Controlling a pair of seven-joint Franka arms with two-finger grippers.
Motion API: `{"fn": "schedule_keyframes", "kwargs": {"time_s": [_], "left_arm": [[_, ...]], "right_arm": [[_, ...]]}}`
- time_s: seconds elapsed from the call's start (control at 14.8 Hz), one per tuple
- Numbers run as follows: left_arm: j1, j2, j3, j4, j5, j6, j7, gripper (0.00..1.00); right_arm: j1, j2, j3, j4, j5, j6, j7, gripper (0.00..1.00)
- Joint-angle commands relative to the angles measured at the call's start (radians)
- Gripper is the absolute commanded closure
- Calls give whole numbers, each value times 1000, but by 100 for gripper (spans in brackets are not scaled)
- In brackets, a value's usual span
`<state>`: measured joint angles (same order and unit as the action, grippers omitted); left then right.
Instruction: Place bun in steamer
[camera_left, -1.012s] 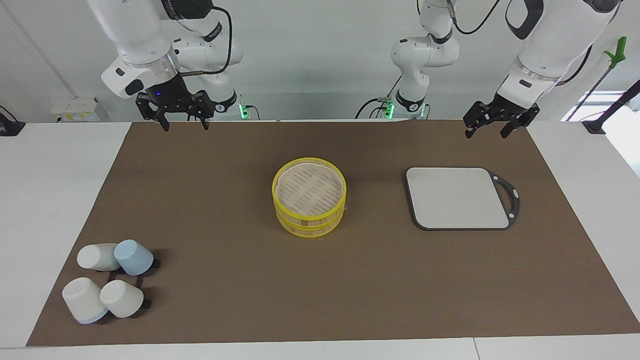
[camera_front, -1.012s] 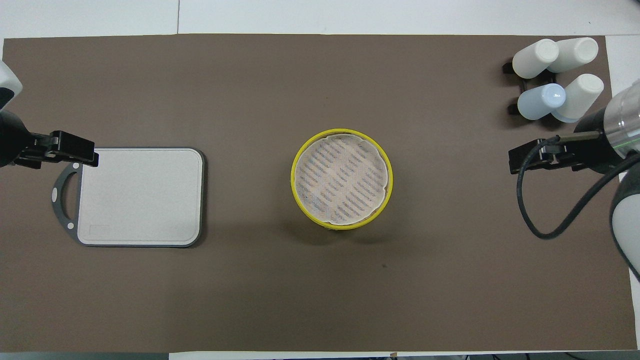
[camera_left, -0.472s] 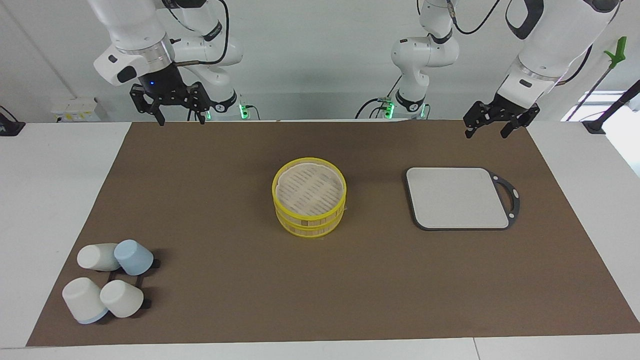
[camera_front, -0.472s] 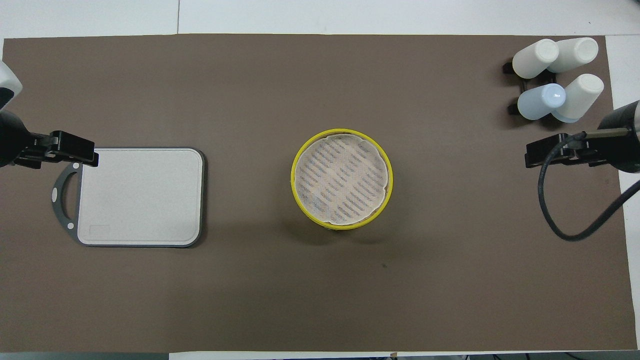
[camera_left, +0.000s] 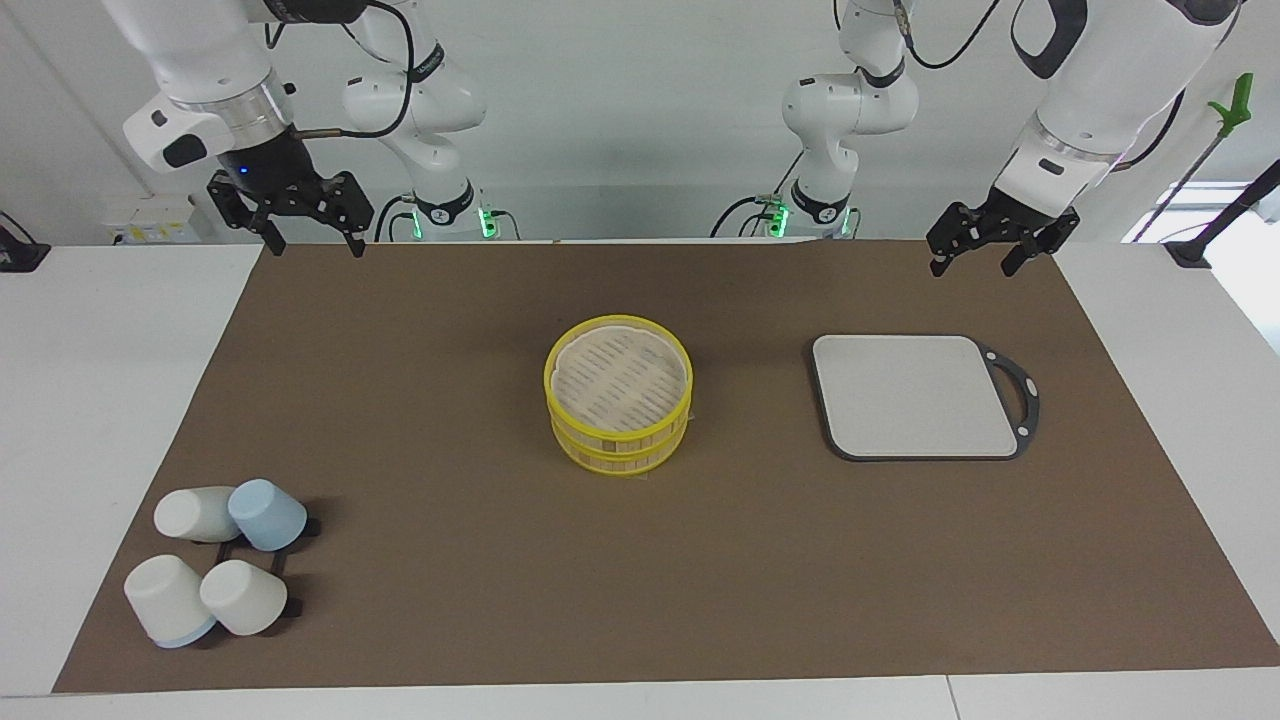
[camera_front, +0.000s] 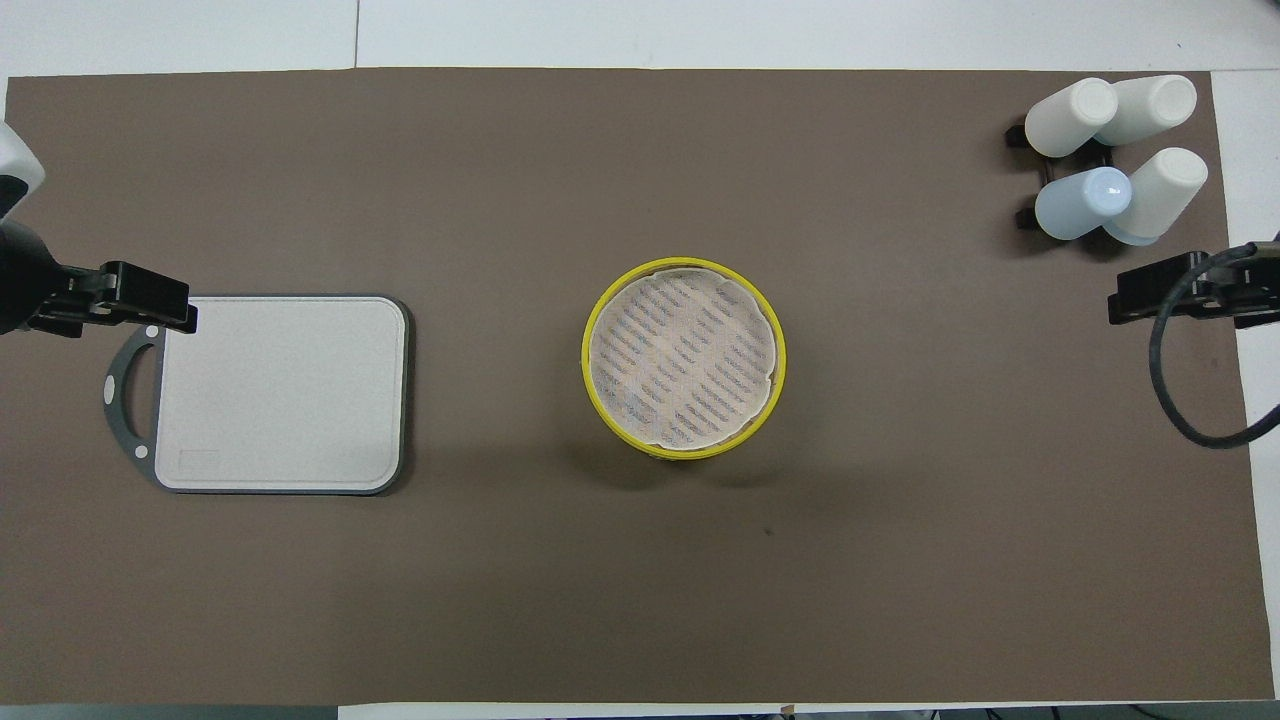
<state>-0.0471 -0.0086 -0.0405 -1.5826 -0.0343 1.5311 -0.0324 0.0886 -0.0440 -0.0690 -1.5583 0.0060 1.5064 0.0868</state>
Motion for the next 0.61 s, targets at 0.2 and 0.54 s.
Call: {"fn": "schedule_keyframes", "kwargs": {"time_s": [0.2,0.54], "left_arm": [[-2,-5,8,3,-7,4,17,0],[-2,-5,8,3,-7,6,17,0]], "right_arm": [[5,1,-31,-2,-11,-3,-27,0],[5,-1,-32,-2,-14,-3,-27,0]]}}
